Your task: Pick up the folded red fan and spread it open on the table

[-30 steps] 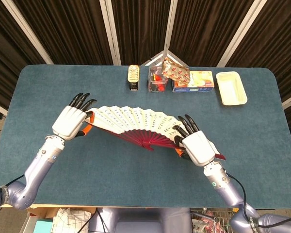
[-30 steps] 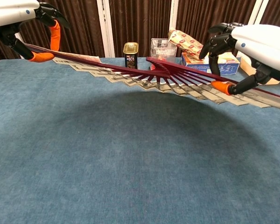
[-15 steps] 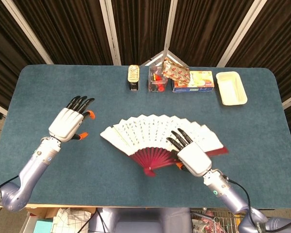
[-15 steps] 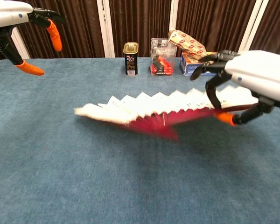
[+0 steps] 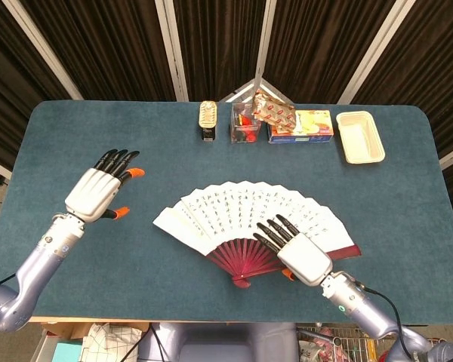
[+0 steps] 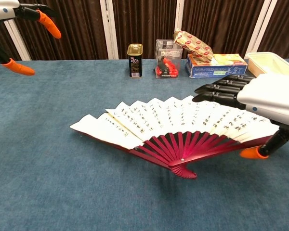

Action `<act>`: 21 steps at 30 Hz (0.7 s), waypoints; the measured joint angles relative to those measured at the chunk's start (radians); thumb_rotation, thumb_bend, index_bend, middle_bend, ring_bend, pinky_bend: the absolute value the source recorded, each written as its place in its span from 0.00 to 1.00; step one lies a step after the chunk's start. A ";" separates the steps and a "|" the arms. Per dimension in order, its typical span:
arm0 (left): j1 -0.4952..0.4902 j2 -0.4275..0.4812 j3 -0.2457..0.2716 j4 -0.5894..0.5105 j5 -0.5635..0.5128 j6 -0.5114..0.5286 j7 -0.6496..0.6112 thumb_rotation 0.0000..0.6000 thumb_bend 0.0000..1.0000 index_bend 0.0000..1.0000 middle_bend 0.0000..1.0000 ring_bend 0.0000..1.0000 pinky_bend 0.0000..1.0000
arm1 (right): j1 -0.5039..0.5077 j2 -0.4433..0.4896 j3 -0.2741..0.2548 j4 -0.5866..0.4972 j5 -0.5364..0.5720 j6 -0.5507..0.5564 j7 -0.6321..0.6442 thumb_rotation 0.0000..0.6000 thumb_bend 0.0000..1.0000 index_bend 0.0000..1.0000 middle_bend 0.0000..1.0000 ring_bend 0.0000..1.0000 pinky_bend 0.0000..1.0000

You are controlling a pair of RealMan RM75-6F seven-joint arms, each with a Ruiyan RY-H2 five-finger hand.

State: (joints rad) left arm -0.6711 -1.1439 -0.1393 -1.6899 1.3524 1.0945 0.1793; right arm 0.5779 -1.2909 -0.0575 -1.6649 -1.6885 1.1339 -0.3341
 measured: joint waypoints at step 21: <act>0.173 0.082 0.082 -0.054 0.108 0.169 -0.097 1.00 0.03 0.04 0.00 0.00 0.00 | -0.093 0.119 -0.006 -0.054 0.176 -0.025 -0.167 1.00 0.19 0.00 0.00 0.00 0.00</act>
State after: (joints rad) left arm -0.4984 -1.0621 -0.0572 -1.7443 1.4601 1.2632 0.0825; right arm 0.4845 -1.1715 -0.0638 -1.7185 -1.5127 1.1086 -0.5012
